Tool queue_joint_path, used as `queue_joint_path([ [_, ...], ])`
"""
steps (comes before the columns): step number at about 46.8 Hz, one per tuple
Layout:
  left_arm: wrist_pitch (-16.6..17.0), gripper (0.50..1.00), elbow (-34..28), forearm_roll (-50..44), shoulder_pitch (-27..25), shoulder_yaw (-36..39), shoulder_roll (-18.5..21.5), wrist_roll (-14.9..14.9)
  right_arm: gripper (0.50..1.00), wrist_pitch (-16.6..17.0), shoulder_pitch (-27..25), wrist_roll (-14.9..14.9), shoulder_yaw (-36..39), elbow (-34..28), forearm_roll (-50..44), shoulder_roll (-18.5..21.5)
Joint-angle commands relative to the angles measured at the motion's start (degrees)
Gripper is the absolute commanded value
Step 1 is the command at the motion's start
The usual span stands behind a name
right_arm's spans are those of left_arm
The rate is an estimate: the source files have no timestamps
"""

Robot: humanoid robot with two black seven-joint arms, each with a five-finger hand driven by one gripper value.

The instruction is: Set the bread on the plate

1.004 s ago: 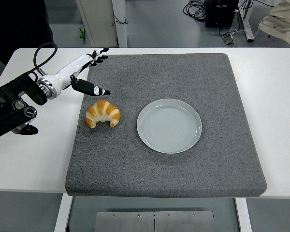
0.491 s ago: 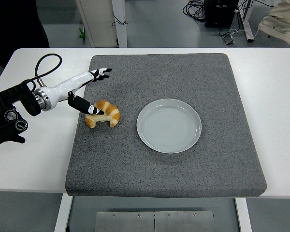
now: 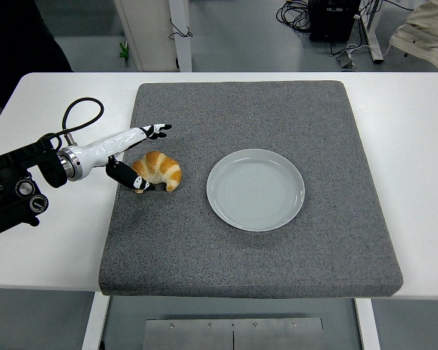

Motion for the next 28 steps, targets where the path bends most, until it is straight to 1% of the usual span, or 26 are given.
queue_joint_path([
  [1,0.16,0.942,0.01,0.17,0.14,0.01,-0.78,0.08,1.0,-0.02,0.0,0.0,0.0,0.0,0.0,0.0],
  [8,0.87,0.936,0.27,0.26,0.23,0.27,-1.66,0.6,1.0,-0.02,0.0,0.0,0.0,0.0,0.0,0.0],
  [13,1.3,0.921,0.36,1.49,0.14,0.62,-2.36,1.22,1.0,0.06,0.0,0.0,0.0,0.0,0.0,0.0],
  [18,2.62,0.896,0.53,2.46,0.23,0.8,-2.71,1.4,1.0,-0.02,0.0,0.0,0.0,0.0,0.0,0.0],
  [23,4.12,0.895,0.71,3.43,0.14,1.41,-3.85,1.57,1.0,-0.02,0.0,0.0,0.0,0.0,0.0,0.0],
  [28,4.47,0.893,0.97,4.04,0.23,1.77,-4.47,1.92,1.0,-0.02,0.0,0.0,0.0,0.0,0.0,0.0],
])
